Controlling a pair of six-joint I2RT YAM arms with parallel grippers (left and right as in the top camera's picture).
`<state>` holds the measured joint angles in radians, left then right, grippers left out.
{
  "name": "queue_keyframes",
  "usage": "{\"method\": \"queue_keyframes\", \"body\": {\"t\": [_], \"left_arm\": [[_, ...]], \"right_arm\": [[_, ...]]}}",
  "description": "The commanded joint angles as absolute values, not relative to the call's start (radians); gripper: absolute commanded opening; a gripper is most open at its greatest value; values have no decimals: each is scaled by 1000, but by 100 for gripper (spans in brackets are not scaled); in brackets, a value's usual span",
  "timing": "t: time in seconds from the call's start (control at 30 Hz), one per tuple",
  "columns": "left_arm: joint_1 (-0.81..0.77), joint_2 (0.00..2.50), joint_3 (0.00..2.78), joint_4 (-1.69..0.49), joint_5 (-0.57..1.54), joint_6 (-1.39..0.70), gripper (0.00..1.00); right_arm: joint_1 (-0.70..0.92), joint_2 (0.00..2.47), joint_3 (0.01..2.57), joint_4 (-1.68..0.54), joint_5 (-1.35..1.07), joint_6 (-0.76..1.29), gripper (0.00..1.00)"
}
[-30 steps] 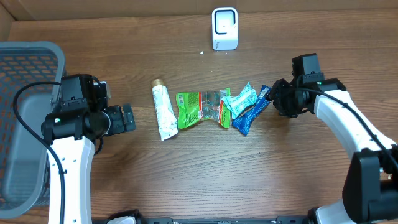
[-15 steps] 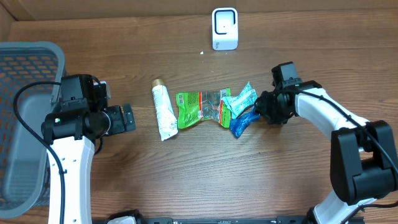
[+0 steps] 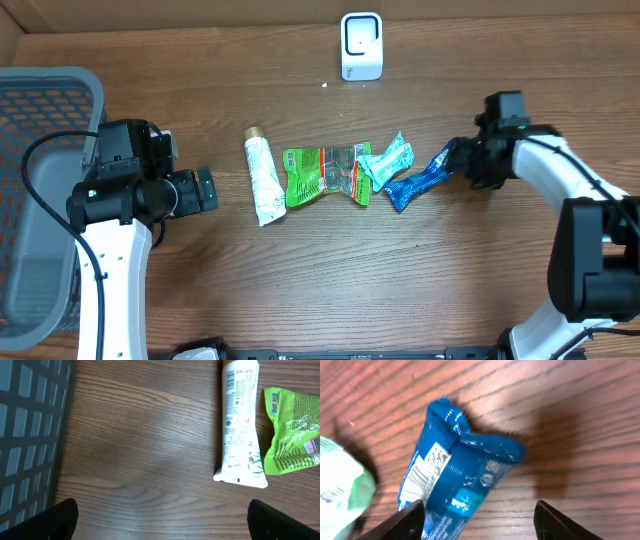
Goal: Scan the item barcode
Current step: 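Grasp the blue wrapper with the right gripper and straighten it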
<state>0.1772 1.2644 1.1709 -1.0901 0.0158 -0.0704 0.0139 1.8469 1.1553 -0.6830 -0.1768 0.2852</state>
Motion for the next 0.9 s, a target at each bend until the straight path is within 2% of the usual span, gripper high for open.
{"method": "queue_keyframes", "body": {"t": [0.0, 0.07, 0.1, 0.17, 0.4, 0.87], "left_arm": [[176, 1262, 1172, -1087, 26, -52, 100], [176, 1262, 1172, -1087, 26, -52, 100], [176, 1262, 1172, -1087, 26, -52, 100], [176, 1262, 1172, -1087, 26, -52, 99], [176, 1262, 1172, -1087, 26, -52, 100], [176, 1262, 1172, -1087, 26, -52, 100]], "right_arm": [[-34, 1853, 1285, -760, -419, 255, 70], [-43, 1853, 1322, -825, -527, 288, 68], [-43, 1853, 1328, -860, -568, 332, 64], [-30, 1854, 1319, -936, -577, 424, 62], [99, 1854, 1177, -852, -513, 502, 58], [234, 1854, 1112, -844, -68, 517, 54]]}}
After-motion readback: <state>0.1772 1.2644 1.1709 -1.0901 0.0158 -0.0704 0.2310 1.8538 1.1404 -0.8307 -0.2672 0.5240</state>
